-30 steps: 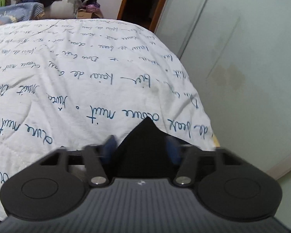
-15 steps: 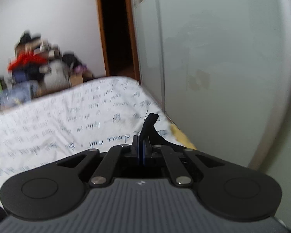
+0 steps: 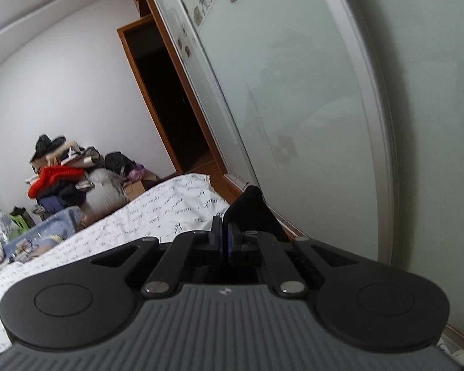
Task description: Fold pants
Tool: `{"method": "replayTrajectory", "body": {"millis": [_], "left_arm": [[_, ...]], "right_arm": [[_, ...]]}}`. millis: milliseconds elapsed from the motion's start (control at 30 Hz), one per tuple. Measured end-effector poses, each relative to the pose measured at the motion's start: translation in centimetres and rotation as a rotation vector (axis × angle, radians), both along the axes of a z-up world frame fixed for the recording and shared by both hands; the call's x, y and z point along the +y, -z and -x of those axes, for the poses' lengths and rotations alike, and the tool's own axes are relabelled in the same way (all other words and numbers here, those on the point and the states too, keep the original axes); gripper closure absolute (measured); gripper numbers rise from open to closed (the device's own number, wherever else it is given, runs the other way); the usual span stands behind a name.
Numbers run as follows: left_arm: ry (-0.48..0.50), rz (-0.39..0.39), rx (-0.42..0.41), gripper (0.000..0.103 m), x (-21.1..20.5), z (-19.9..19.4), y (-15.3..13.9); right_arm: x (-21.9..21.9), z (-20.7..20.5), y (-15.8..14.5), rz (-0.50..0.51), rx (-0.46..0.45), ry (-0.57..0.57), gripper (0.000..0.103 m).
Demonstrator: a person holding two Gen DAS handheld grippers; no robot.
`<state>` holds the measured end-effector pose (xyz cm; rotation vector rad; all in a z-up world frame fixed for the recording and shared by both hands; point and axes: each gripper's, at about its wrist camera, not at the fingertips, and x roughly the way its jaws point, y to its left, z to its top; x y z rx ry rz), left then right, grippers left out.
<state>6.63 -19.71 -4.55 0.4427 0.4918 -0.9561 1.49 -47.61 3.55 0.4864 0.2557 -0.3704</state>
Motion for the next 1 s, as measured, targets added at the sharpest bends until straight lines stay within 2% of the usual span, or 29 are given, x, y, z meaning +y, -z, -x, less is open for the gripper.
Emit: {"method": "replayTrajectory", "body": {"millis": [133,333,467,567,667,767,867,1000], "left_arm": [[-0.01,0.013,-0.008,0.084,0.0,0.2,-0.5],[0.035,-0.004,-0.027,0.085,0.7,0.8,-1.5],[0.073,-0.012,0.022,0.085,1.5,0.9,-1.9],[0.109,-0.031,0.053,0.085,1.7,1.2,-1.3],[0.134,-0.05,0.062,0.085,1.6,1.7,-0.6],[0.128,-0.036,0.081,0.085,1.7,1.4,-0.5],[0.115,-0.008,0.118,0.085,2.0,0.9,-0.7],[0.116,0.012,0.139,0.085,2.5,0.7,-1.3]], "right_arm": [[-0.1,1.0,-0.2,0.004,-0.023,0.003,0.099],[-0.9,2.1,0.4,-0.015,-0.027,0.01,0.099],[-1.5,2.6,1.4,-0.062,-0.053,0.002,0.099],[-2.2,3.6,3.4,-0.087,0.005,0.042,0.099],[-3.0,4.9,6.2,-0.175,0.061,0.079,0.099],[-3.8,5.0,8.0,-0.26,0.081,0.086,0.099],[-4.1,3.5,7.3,-0.269,0.046,0.057,0.098],[-2.6,2.0,2.6,-0.143,-0.122,-0.03,0.098]]}}
